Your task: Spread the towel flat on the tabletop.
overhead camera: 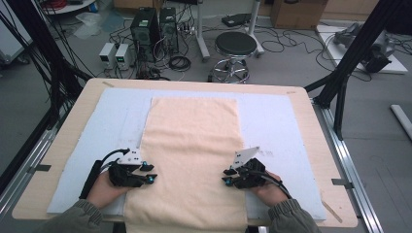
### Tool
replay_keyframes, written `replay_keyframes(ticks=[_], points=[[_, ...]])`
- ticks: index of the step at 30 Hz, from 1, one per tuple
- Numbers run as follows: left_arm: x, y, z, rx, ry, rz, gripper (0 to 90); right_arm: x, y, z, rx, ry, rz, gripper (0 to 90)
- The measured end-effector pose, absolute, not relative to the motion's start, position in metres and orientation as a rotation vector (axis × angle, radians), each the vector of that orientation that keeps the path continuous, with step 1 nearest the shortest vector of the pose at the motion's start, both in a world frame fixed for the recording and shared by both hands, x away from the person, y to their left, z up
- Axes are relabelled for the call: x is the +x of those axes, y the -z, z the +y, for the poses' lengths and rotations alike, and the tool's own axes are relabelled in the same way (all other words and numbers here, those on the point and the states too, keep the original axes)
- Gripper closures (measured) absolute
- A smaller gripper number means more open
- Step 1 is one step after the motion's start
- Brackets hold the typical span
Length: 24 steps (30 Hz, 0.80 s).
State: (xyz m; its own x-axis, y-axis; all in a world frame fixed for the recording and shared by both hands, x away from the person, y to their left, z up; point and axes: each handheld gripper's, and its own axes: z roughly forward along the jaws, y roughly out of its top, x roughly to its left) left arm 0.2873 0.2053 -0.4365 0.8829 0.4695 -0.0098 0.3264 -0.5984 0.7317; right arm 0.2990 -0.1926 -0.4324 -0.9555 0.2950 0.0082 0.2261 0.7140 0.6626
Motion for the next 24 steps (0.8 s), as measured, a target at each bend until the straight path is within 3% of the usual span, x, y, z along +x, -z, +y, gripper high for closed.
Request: replay_keyframes(ticks=[2,3,7,12,14,16,24], points=[[0.286,0.435,0.205,2.266,-0.215,0.559,81.4,0.298,0.432,-0.192,0.406,-1.080,2.830,85.1],[0.284,0.434,0.204,2.275,-0.219,0.552,84.3,0.297,0.432,-0.192,0.398,-1.077,2.833,86.2],[0.271,0.424,0.208,2.273,-0.209,0.520,86.6,0.285,0.423,-0.193,0.351,-1.129,2.835,86.9],[0.226,0.394,0.218,2.220,-0.171,0.412,86.1,0.241,0.385,-0.199,0.190,-1.307,2.797,83.1],[0.212,0.384,0.220,2.213,-0.214,0.362,80.8,0.229,0.372,-0.205,0.163,-1.387,2.741,75.2],[0.210,0.381,0.220,2.215,-0.265,0.364,67.2,0.232,0.369,-0.208,0.189,-1.353,2.717,71.8],[0.245,0.421,0.221,2.268,-0.194,0.516,57.4,0.268,0.418,-0.202,0.319,-1.049,2.849,64.3]])
